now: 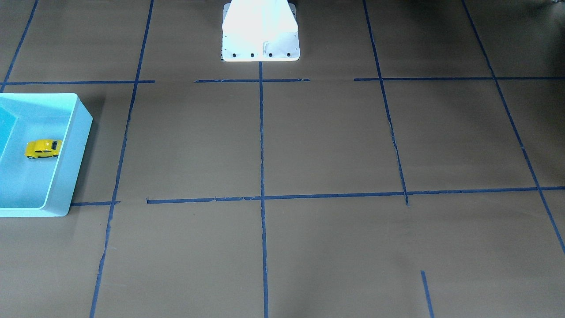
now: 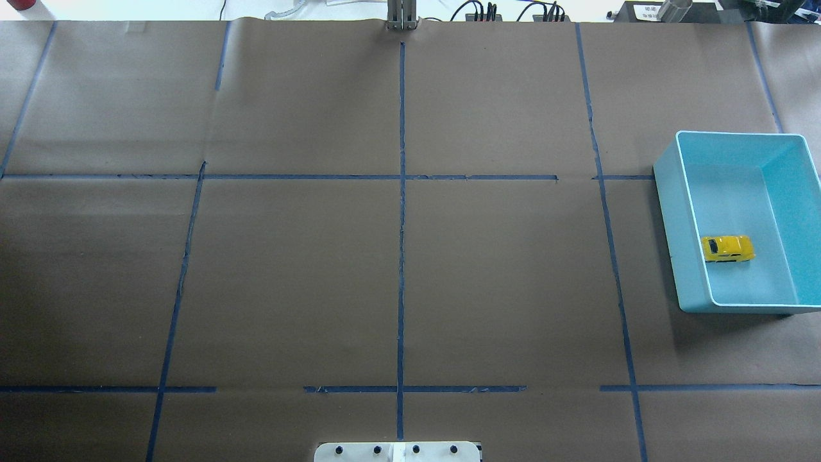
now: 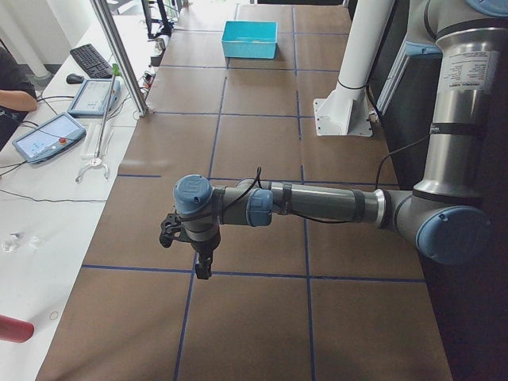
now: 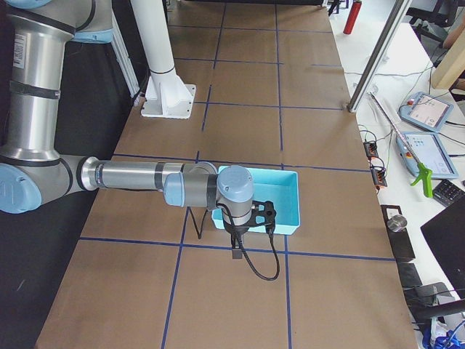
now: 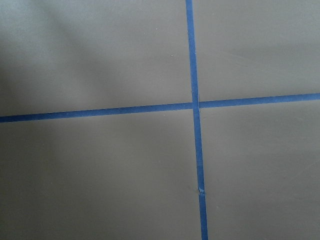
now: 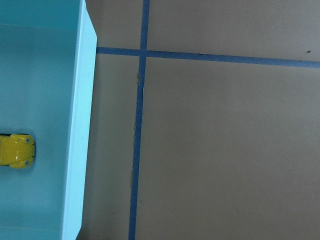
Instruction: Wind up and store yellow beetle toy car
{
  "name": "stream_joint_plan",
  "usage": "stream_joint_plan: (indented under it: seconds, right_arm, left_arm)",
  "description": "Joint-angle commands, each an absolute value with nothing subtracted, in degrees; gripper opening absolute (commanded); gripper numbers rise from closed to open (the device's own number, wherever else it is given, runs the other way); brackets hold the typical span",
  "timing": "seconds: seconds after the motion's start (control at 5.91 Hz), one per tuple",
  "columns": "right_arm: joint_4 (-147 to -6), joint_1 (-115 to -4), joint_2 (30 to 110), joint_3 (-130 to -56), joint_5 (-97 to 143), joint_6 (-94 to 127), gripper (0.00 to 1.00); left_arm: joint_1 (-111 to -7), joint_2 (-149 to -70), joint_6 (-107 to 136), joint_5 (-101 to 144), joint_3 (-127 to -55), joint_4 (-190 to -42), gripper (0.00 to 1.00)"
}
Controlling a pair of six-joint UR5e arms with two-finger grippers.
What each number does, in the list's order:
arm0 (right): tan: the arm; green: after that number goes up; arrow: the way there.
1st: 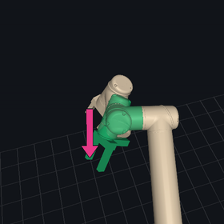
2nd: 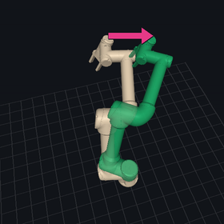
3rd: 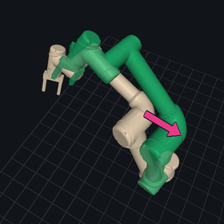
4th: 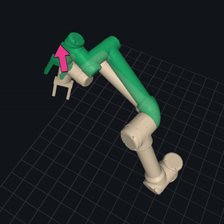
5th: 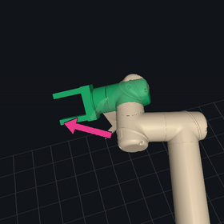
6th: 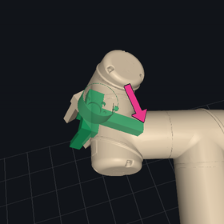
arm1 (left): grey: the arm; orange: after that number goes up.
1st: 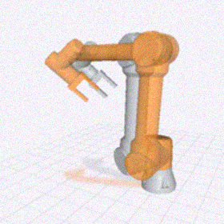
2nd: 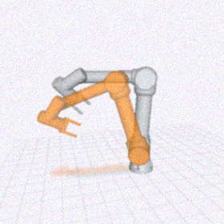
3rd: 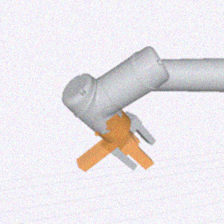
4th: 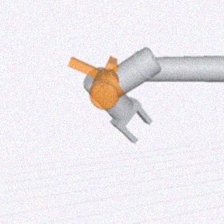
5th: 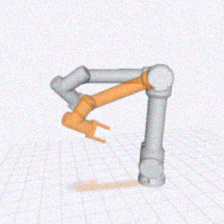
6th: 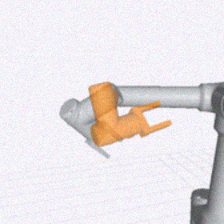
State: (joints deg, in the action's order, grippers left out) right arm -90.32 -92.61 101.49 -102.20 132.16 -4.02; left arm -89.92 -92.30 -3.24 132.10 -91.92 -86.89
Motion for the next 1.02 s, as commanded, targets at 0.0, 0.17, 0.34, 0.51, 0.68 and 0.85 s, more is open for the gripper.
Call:
stream_joint_plan:
  seconds: [0.0, 0.17, 0.34, 0.51, 0.68, 0.85]
  right_arm:
    - [-90.26, -92.64, 101.34, -101.16, 133.15, -3.87, 1.00]
    - [-90.26, -92.64, 101.25, -101.16, 133.15, -3.87, 1.00]
    - [-90.26, -92.64, 101.16, -101.16, 133.07, -3.87, 1.00]
    - [-90.26, -92.55, 101.16, -101.16, 133.07, -3.78, 1.00]
    - [-90.26, -92.64, 101.16, -101.16, 133.07, -3.78, 1.00]
    - [-90.26, -92.55, 101.16, -101.08, 133.07, -3.78, 1.00]
  left_arm:
    - [-89.91, -92.20, -3.16, 132.10, -91.93, -86.92, 1.00]
    - [-90.00, -92.20, -3.16, 132.10, -91.93, -86.84, 1.00]
    - [-89.91, -92.20, -3.16, 132.19, -91.93, -86.84, 1.00]
    - [-89.91, -92.20, -3.16, 132.19, -91.93, -86.84, 1.00]
    - [-90.00, -92.02, -3.08, 133.23, -91.85, -86.84, 1.00]
    - [-90.00, -92.02, -3.08, 133.24, -91.93, -86.84, 1.00]
